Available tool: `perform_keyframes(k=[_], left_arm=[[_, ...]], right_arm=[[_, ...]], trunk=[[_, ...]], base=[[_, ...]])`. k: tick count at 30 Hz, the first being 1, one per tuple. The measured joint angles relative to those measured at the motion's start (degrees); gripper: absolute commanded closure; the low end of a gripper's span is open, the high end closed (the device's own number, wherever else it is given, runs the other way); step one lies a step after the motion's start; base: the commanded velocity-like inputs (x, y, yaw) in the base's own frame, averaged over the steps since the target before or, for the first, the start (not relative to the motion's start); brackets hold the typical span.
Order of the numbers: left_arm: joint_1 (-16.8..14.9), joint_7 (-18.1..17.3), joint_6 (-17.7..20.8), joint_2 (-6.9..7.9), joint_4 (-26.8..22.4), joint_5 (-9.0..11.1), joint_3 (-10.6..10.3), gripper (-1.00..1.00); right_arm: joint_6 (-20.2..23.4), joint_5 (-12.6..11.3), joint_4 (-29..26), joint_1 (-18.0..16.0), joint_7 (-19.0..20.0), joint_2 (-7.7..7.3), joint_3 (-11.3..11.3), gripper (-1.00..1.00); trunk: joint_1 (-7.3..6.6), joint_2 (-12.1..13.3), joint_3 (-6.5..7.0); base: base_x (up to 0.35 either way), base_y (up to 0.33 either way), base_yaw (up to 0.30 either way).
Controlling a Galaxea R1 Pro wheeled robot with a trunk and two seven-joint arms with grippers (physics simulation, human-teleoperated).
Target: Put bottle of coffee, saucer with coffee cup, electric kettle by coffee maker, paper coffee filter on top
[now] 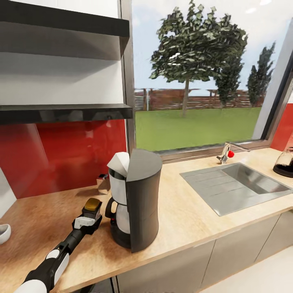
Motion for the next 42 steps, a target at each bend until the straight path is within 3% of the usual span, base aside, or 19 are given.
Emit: perform_keyframes(k=[24, 42], left_arm=[[0.0, 0.18, -0.01, 0.01, -0.01, 0.0, 0.08, -1.0], [0.0, 0.2, -0.01, 0.08, 0.02, 0.0, 0.08, -1.0]], right_arm=[[0.03, 0.02, 0.01, 0.0, -0.01, 0.0, -0.13, -1.0], [-0.02, 0.02, 0.01, 0.0, -0.01, 0.0, -0.05, -1.0]], trunk=[[0.0, 0.01, 0.0], [0.03, 0.01, 0.01]], base=[[-0.009, 0.0, 0.0], [-0.314, 0.0, 0.0]])
